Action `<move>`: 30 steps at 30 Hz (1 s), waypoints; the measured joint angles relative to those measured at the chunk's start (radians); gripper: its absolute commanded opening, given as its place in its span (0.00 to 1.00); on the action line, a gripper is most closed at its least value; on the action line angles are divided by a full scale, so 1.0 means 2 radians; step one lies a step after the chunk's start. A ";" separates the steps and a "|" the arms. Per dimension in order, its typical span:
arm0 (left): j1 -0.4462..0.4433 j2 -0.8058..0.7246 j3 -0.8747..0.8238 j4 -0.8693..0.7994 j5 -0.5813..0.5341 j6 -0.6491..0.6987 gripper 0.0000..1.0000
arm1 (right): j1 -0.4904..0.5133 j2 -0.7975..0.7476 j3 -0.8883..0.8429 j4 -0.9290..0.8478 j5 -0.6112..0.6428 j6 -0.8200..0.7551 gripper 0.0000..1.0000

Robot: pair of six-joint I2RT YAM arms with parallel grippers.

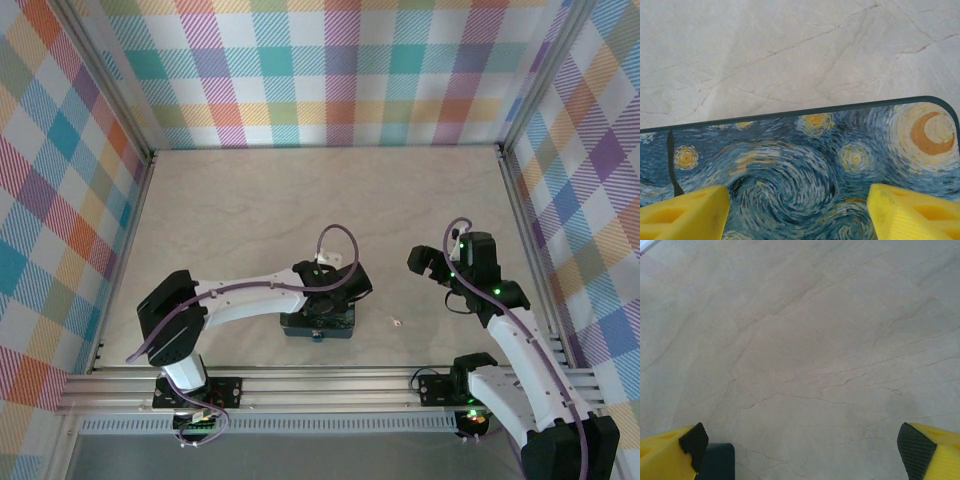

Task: Unlock the padlock with the key

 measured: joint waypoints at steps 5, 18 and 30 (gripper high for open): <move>0.009 0.014 0.012 0.011 -0.005 0.026 0.74 | 0.000 0.000 -0.001 -0.001 0.000 0.000 1.00; 0.080 0.033 0.020 0.100 0.041 0.116 0.74 | 0.000 0.005 -0.001 -0.020 0.000 0.000 1.00; 0.164 0.080 0.078 0.126 0.089 0.202 0.76 | 0.036 0.057 -0.001 -0.022 -0.023 0.004 0.97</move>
